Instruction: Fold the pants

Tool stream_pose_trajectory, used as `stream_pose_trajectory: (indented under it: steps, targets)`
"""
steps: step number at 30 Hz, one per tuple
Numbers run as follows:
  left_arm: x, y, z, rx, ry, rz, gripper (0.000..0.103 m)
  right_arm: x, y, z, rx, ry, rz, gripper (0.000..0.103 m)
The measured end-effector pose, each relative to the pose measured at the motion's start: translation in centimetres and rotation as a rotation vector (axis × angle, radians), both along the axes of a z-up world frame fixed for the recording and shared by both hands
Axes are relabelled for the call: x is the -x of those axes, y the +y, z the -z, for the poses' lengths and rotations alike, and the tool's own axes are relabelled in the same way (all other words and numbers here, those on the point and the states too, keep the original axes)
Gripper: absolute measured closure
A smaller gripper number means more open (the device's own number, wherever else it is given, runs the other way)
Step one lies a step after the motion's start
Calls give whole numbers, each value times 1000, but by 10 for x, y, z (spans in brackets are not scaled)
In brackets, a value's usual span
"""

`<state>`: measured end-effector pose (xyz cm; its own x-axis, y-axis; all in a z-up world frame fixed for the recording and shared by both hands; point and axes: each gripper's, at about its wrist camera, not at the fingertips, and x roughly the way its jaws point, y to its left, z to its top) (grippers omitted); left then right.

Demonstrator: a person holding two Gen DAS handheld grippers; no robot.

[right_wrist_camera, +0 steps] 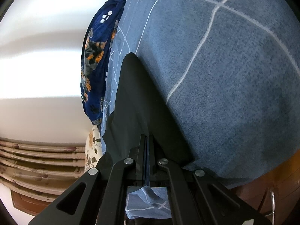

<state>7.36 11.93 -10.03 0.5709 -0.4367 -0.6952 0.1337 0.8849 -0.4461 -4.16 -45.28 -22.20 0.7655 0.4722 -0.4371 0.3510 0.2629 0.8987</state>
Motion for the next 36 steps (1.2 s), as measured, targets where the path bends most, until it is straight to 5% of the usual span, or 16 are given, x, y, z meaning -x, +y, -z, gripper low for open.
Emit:
stream_pose_trajectory:
  steps: [11, 13, 17, 20, 36]
  targets:
    - [6, -39, -36, -110, -117, 54, 81, -9, 3, -12, 58, 52, -12, 103]
    - [7, -43, -40, -116, -131, 61, 81, -11, 7, -26, 160, 66, -19, 93]
    - [8, -52, -46, -134, -151, 75, 81, -15, 22, -60, 364, 46, -35, 54]
    - [9, -58, -49, -144, -164, 84, 81, -17, 33, -79, 472, 30, -37, 50]
    - [16, -98, -72, -169, -238, 154, 81, -21, 45, -72, 382, -3, -53, 44]
